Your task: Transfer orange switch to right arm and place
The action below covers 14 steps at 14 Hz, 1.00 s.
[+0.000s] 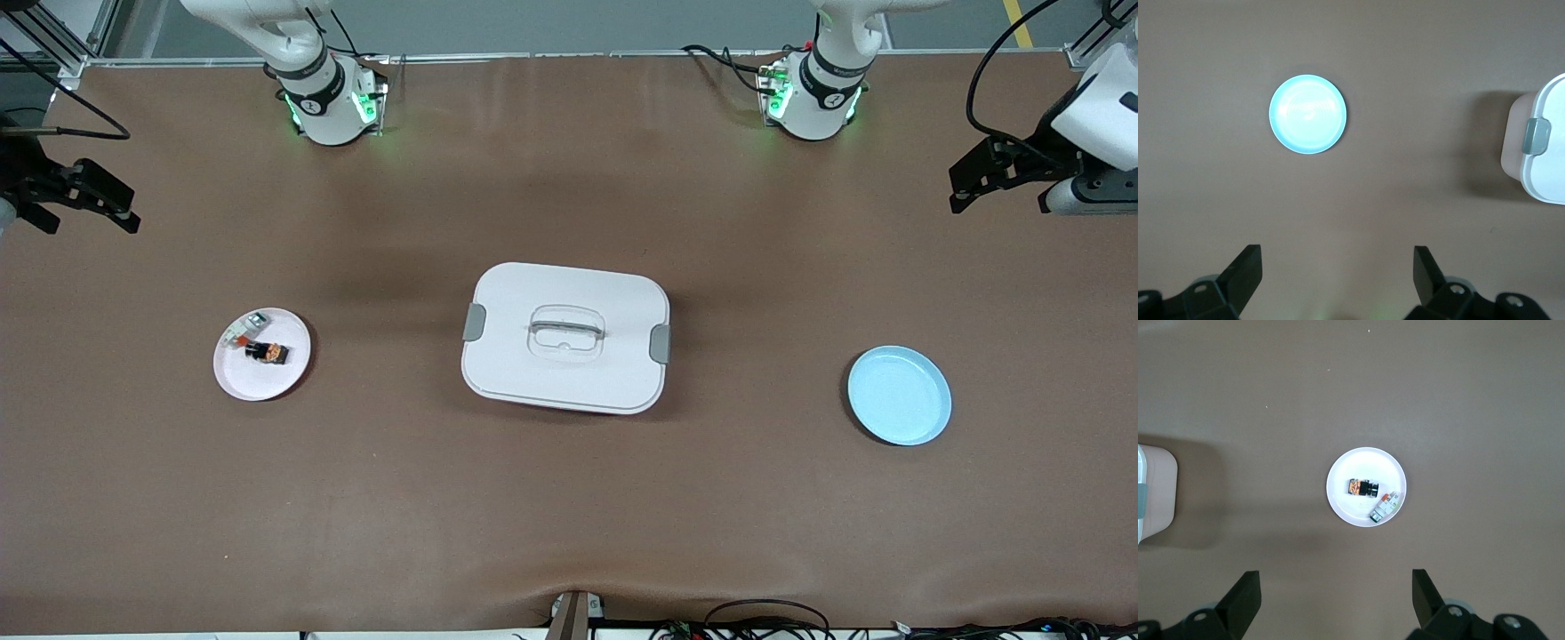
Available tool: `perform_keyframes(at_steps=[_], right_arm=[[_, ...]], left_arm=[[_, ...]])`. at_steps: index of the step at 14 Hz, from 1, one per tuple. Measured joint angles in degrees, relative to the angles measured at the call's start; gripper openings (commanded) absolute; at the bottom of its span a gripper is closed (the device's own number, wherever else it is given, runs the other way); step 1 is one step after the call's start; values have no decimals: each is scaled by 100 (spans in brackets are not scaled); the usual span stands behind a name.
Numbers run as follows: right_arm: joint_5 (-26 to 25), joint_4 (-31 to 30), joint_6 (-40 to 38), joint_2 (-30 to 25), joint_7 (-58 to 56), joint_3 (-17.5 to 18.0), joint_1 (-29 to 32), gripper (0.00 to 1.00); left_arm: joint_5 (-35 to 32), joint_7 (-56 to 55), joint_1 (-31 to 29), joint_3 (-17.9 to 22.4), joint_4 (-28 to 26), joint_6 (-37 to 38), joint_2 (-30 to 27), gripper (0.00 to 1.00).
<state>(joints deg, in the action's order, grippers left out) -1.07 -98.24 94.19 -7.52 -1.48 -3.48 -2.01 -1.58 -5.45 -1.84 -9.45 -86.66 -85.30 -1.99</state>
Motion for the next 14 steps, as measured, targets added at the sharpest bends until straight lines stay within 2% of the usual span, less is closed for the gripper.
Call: perform_keyframes(at_steps=[4, 14], right_arm=[[2, 0, -116, 0, 204, 1, 0, 100], [8, 0, -152, 0, 277, 4, -1, 100]], left_arm=[[276, 0, -116, 6, -9, -44, 1, 100], [254, -1, -125, 4, -36, -45, 5, 100]])
